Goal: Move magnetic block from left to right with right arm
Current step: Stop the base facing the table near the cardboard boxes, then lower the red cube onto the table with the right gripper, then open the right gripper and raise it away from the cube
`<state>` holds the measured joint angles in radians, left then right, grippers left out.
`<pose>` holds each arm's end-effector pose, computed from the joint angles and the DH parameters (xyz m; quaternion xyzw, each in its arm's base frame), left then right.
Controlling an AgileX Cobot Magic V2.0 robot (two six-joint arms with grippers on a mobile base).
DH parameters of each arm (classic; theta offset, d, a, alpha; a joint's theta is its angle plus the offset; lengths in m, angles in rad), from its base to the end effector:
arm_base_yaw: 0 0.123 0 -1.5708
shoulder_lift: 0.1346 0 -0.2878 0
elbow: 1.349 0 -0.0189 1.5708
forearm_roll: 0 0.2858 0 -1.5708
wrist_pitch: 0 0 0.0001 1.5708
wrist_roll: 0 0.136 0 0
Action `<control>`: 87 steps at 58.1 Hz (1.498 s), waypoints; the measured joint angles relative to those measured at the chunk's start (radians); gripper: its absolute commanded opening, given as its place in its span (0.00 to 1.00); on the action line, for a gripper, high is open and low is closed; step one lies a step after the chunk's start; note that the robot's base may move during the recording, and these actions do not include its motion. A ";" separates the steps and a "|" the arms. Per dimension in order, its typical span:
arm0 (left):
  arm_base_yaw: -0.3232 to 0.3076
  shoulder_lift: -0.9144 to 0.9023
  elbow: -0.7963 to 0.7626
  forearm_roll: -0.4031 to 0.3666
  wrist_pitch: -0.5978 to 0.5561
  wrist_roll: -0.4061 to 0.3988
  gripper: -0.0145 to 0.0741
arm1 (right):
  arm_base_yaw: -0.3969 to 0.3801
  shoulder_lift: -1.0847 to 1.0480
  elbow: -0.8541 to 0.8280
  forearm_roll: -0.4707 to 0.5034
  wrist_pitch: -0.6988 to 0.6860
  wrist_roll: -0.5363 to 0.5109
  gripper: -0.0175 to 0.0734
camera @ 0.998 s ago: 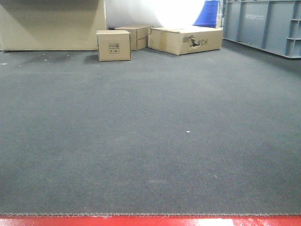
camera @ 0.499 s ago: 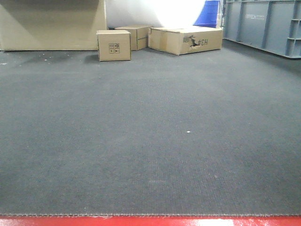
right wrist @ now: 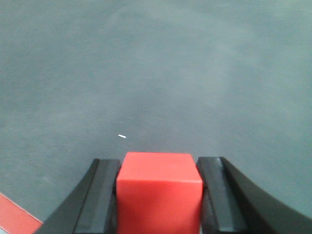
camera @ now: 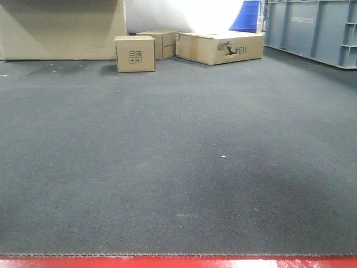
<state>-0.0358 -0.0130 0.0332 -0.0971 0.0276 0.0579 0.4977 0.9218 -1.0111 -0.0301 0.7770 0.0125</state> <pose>0.1340 -0.0052 0.2012 -0.0002 0.6930 -0.0279 0.7204 0.2198 0.1162 0.3655 -0.2169 0.8575 0.1038 0.4548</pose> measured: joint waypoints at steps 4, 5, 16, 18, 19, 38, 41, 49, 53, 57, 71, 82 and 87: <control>0.000 0.000 0.000 0.000 0.000 0.000 0.02 | 0.034 0.117 -0.065 0.000 0.000 0.000 0.41; 0.000 0.000 0.000 0.000 0.000 0.000 0.02 | 0.039 0.139 -0.077 0.000 0.000 0.000 0.41; 0.000 0.000 0.000 0.000 0.000 0.000 0.02 | 0.073 0.399 -0.204 0.004 0.013 -0.001 0.41; 0.000 0.000 0.000 0.000 0.000 0.000 0.02 | 0.073 0.443 -0.221 0.004 0.013 -0.001 0.41; 0.000 0.000 0.000 0.000 0.000 0.000 0.02 | 0.073 0.460 -0.227 0.004 0.013 -0.001 0.41; 0.000 0.000 0.000 0.000 0.000 0.000 0.02 | 0.073 0.766 -0.258 0.006 0.003 -0.002 0.41; 0.000 0.000 0.000 0.000 0.000 0.000 0.02 | 0.073 0.803 -0.259 0.006 -0.003 -0.002 0.41; 0.000 0.000 0.000 0.000 0.000 0.000 0.02 | 0.073 0.851 -0.259 0.006 -0.015 -0.002 0.41; 0.000 0.000 0.000 0.000 0.000 0.000 0.02 | 0.073 0.861 -0.259 0.006 -0.018 -0.002 0.41; 0.000 0.000 0.000 0.000 0.000 0.000 0.02 | 0.073 0.861 -0.259 0.006 -0.018 -0.002 0.47; 0.000 0.000 0.000 0.000 0.000 0.000 0.02 | 0.073 0.861 -0.260 0.006 -0.017 -0.002 0.90; 0.000 0.000 0.000 0.000 0.000 0.000 0.02 | 0.073 0.850 -0.260 0.006 -0.005 -0.002 0.86; 0.000 0.000 0.000 0.000 0.000 0.000 0.02 | 0.073 0.817 -0.260 0.006 -0.003 -0.002 0.77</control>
<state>-0.0358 -0.0130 0.0332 -0.0971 0.0276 0.0579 0.5703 1.7393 -1.2715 -0.0243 0.7736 0.0101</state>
